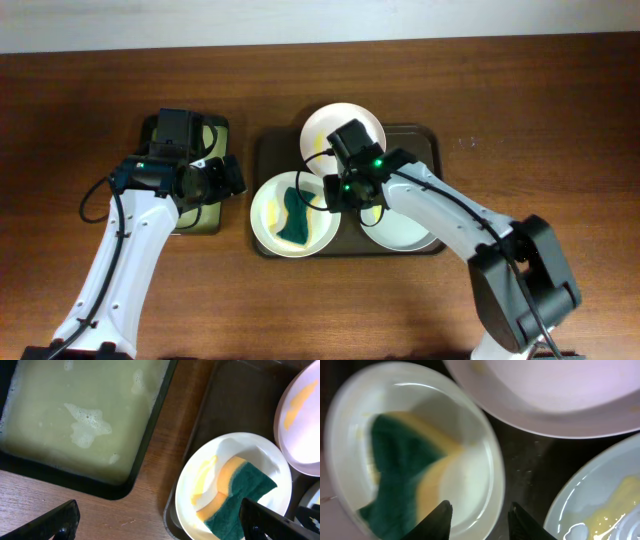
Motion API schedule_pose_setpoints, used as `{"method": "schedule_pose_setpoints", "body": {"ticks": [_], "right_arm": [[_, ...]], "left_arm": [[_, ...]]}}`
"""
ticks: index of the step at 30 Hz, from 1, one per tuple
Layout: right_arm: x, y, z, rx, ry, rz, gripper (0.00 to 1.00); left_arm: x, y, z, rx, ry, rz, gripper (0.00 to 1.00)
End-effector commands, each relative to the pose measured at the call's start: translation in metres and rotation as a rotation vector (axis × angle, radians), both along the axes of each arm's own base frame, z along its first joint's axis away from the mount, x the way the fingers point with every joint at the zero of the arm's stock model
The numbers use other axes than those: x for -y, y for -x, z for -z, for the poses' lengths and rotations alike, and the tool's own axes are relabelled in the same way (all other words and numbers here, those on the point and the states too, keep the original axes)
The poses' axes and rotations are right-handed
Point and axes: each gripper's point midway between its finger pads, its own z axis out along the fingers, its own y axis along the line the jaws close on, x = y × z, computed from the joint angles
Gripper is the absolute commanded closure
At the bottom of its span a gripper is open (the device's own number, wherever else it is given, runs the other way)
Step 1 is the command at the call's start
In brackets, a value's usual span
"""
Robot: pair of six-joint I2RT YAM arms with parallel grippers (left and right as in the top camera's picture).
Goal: Clean dirty plates on tray and stack at the side
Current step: 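Hold the plate rim with the right gripper and scrub with the sponge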
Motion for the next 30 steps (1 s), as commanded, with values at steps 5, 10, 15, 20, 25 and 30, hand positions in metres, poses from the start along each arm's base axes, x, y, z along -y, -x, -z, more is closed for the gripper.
{"method": "schedule_pose_setpoints", "body": {"ticks": [5, 10, 15, 20, 25, 30], "right_arm": [[0.008, -0.001, 0.025, -0.037, 0.065, 0.036, 0.62], [0.013, 0.008, 0.037, -0.065, 0.073, 0.061, 0.83], [0.013, 0.008, 0.038, -0.064, 0.073, 0.061, 0.83], [0.010, 0.011, 0.055, -0.106, 0.069, 0.053, 0.87], [0.009, 0.010, 0.054, -0.099, 0.065, 0.054, 0.96], [0.008, 0.008, 0.054, -0.093, 0.060, 0.053, 0.96]], "left_arm": [[-0.002, 0.001, 0.001, -0.002, -0.014, 0.013, 0.00], [0.027, 0.003, 0.004, -0.018, 0.106, 0.178, 0.00], [0.060, 0.007, 0.034, -0.125, 0.204, 0.283, 0.04], [0.096, 0.008, 0.074, -0.202, 0.189, 0.399, 0.05], [0.103, 0.008, 0.087, -0.225, 0.200, 0.442, 0.29], [0.129, 0.015, 0.106, -0.262, 0.234, 0.533, 0.29]]}}
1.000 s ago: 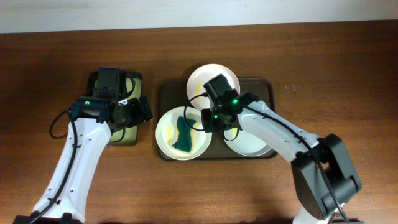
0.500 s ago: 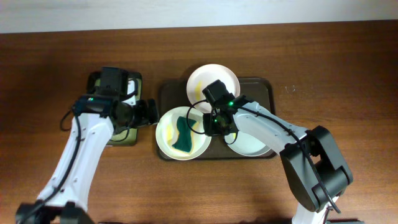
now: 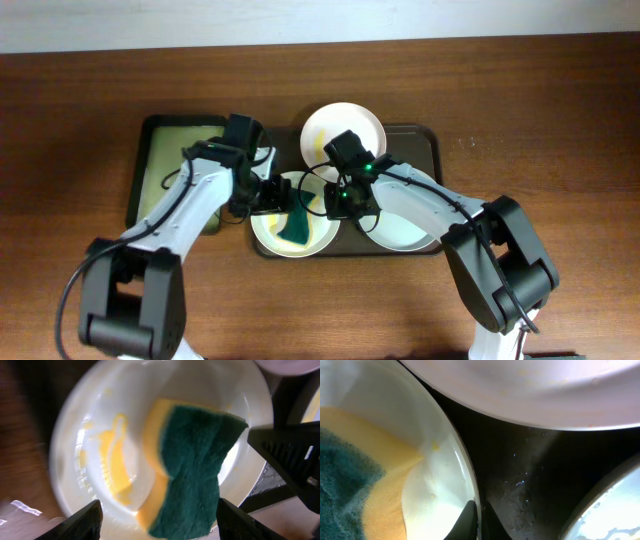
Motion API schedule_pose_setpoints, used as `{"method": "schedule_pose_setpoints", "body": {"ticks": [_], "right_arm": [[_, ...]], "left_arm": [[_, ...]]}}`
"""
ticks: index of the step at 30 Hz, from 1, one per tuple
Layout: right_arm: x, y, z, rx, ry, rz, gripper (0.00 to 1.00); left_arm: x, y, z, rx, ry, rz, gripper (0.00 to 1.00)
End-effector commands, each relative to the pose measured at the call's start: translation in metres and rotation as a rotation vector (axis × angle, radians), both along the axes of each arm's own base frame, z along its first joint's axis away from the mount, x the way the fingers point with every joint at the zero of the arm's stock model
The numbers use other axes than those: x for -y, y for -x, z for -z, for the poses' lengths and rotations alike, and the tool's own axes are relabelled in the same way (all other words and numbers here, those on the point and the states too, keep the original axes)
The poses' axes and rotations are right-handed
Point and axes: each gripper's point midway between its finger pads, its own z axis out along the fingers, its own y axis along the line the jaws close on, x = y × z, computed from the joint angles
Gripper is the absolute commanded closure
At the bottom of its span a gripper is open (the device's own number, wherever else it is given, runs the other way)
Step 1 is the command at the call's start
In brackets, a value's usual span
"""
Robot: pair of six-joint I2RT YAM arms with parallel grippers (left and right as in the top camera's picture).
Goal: Clean dirty plates on tray and stack at the side
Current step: 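Hold the plate rim with the right gripper and scrub with the sponge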
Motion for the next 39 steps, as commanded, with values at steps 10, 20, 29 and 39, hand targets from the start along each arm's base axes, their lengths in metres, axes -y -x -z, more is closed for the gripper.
{"method": "schedule_pose_setpoints", "body": {"ticks": [10, 20, 29, 39], "right_arm": [[0.003, 0.001, 0.007, -0.002, 0.018, -0.002, 0.96], [0.003, 0.001, 0.007, -0.001, 0.019, -0.004, 0.96], [0.003, 0.001, 0.007, -0.001, 0.018, -0.004, 0.96], [0.002, -0.001, 0.007, 0.006, 0.015, -0.004, 0.96]], "left_arm": [[0.042, 0.012, 0.042, -0.046, 0.010, 0.145, 0.38], [-0.050, -0.019, 0.047, 0.108, -0.542, 0.084, 1.00], [-0.083, -0.048, 0.014, 0.247, -0.754, -0.052, 1.00], [0.025, -0.036, 0.000, 0.137, -0.110, -0.069, 1.00]]}}
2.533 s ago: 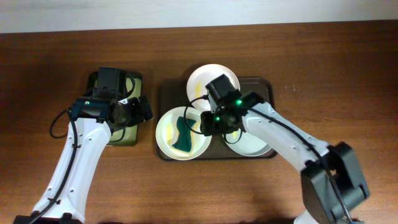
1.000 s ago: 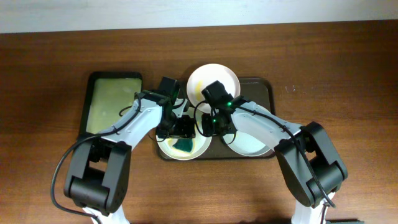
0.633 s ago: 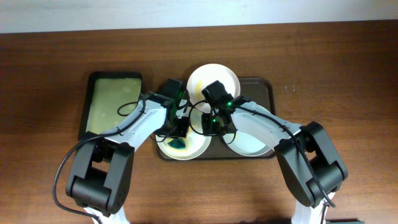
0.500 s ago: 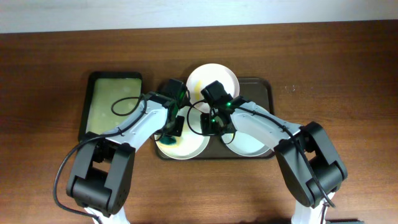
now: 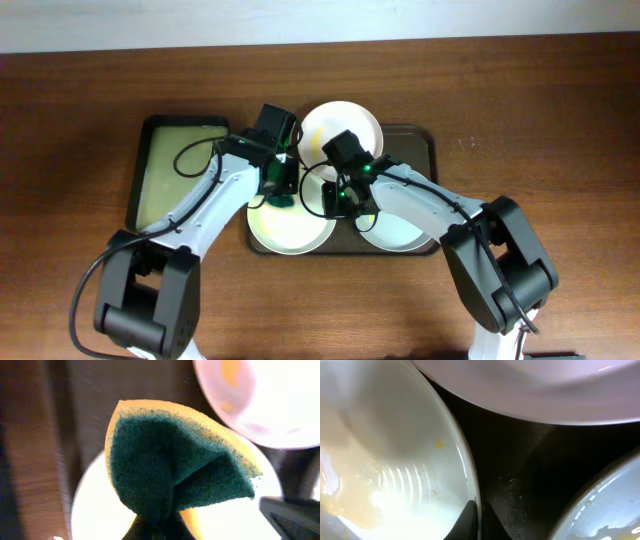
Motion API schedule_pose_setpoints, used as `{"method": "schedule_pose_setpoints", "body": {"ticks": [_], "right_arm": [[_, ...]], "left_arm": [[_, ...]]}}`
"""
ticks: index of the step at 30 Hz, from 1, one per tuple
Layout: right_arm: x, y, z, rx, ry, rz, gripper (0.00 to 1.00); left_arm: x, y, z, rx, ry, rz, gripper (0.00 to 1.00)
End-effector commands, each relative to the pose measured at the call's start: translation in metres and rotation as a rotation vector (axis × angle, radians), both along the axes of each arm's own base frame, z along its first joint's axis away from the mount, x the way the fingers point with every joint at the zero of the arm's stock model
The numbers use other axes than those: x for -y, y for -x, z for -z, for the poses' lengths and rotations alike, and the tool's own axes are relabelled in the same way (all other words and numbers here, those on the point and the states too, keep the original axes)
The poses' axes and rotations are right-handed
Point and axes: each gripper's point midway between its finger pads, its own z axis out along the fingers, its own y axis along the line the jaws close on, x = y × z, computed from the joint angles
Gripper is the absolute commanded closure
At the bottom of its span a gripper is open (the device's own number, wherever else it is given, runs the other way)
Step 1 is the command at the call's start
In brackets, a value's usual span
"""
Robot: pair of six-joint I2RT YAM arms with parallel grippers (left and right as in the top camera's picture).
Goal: Clean dirty plates on tray and stack at the side
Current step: 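Hold the plate rim with the right gripper and scrub with the sponge, then carry the scrubbed plate with the right gripper to the table's right side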
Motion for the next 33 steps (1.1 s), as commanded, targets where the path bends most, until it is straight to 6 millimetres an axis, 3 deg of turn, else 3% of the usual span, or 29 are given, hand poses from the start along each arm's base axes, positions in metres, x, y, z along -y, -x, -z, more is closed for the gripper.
{"method": "schedule_pose_setpoints", "body": {"ticks": [1, 4, 7, 12, 14, 19, 23, 25, 27, 28, 33], "right_arm": [[0.008, 0.002, 0.009, -0.004, 0.039, -0.003, 0.96], [0.008, 0.001, 0.009, -0.004, 0.039, -0.003, 0.96], [0.008, 0.002, 0.009, -0.004, 0.039, -0.003, 0.96], [0.008, 0.002, 0.009, -0.005, 0.039, -0.003, 0.96], [0.008, 0.001, 0.009, -0.004, 0.039, -0.003, 0.96], [0.007, -0.001, 0.000, 0.004, 0.034, -0.004, 0.96], [0.002, -0.010, -0.033, 0.077, 0.017, -0.051, 0.96], [-0.002, -0.016, -0.050, 0.117, 0.007, -0.085, 0.96], [0.001, -0.027, -0.072, 0.180, 0.041, -0.113, 0.96], [0.008, -0.035, -0.086, 0.218, 0.091, -0.120, 0.96], [0.031, -0.059, -0.155, 0.402, 0.382, -0.151, 0.96]], "left_arm": [[0.017, 0.018, 0.020, -0.111, 0.101, -0.016, 1.00], [0.013, 0.034, 0.052, -0.196, 0.065, -0.021, 1.00], [-0.023, 0.034, 0.072, -0.193, -0.134, -0.062, 1.00], [-0.084, 0.018, 0.057, -0.071, -0.476, -0.131, 1.00], [-0.111, 0.008, 0.038, 0.008, -0.652, -0.161, 1.00], [-0.111, -0.007, 0.012, 0.084, -0.650, -0.219, 1.00], [-0.090, -0.017, -0.036, 0.151, -0.379, -0.278, 1.00], [-0.096, -0.018, -0.064, 0.188, -0.249, -0.320, 1.00], [-0.110, -0.015, -0.083, 0.194, -0.138, -0.370, 1.00], [-0.127, -0.013, -0.088, 0.180, -0.091, -0.417, 1.00], [-0.192, -0.001, -0.068, 0.107, -0.096, -0.571, 1.00]]}}
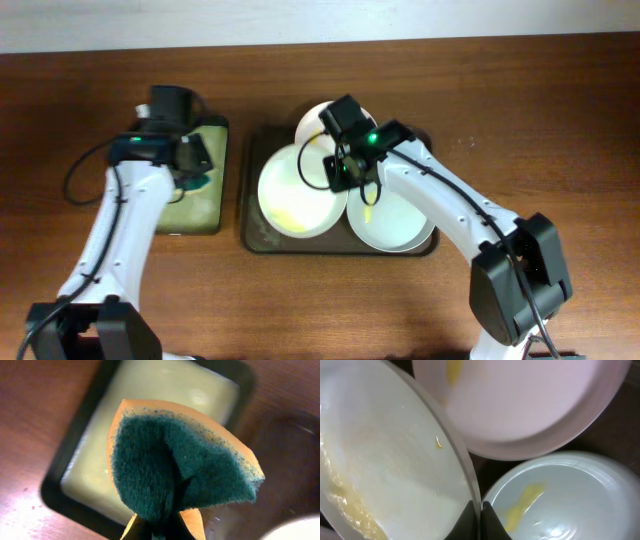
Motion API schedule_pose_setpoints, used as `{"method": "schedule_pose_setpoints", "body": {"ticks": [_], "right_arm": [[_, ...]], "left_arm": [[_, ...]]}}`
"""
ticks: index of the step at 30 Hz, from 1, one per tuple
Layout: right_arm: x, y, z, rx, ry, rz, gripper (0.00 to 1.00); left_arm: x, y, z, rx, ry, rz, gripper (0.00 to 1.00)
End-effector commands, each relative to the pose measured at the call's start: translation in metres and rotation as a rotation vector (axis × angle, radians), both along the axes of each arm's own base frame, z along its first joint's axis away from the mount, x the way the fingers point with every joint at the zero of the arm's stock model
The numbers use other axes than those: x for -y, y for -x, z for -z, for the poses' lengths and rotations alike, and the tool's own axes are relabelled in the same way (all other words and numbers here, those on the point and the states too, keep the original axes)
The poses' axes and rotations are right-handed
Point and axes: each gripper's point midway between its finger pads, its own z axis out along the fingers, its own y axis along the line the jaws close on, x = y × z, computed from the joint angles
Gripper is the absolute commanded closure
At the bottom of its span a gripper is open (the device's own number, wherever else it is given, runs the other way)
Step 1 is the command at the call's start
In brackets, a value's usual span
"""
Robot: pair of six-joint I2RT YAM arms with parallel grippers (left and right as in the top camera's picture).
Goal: Clean dirty plates on tray and stack at the side
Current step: 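Carry the scrubbed plate with the right gripper to the table's right side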
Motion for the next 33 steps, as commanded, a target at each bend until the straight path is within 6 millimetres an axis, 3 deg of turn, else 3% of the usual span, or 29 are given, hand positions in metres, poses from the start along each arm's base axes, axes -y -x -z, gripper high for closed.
{"method": "schedule_pose_setpoints", "body": {"ticks": [1, 6, 9, 13, 16, 21, 30, 31, 33], "right_arm": [[0.011, -0.022, -0.068, 0.260, 0.223, -0.015, 0.96], [-0.009, -0.015, -0.130, 0.571, 0.564, -0.075, 0.96], [-0.025, -0.002, -0.154, 0.686, 0.711, -0.141, 0.96], [-0.041, 0.013, -0.174, 0.772, 0.836, -0.209, 0.96], [-0.049, 0.020, -0.177, 0.780, 0.881, -0.268, 0.96], [-0.039, 0.029, -0.206, 0.872, 1.033, -0.178, 0.96], [-0.048, 0.035, -0.204, 0.893, 0.979, -0.171, 0.96], [-0.058, 0.033, -0.181, 0.841, 0.810, -0.179, 0.96], [-0.084, 0.040, -0.119, 0.602, 0.599, -0.426, 0.96]], "left_arm": [[-0.022, 0.008, 0.016, -0.034, 0.057, -0.055, 1.00], [-0.039, -0.003, 0.035, -0.044, 0.083, -0.022, 1.00], [-0.021, -0.017, 0.057, -0.054, 0.159, 0.094, 1.00], [-0.020, -0.030, 0.081, -0.064, 0.175, 0.102, 1.00], [-0.022, -0.033, 0.093, -0.077, 0.174, 0.099, 1.00], [-0.027, -0.039, 0.110, -0.086, 0.154, 0.090, 1.00], [-0.031, -0.039, 0.111, -0.090, 0.134, 0.082, 1.00], [-0.031, -0.039, 0.111, -0.090, 0.134, 0.082, 1.00], [-0.031, -0.037, 0.112, -0.097, 0.135, 0.081, 1.00]]}}
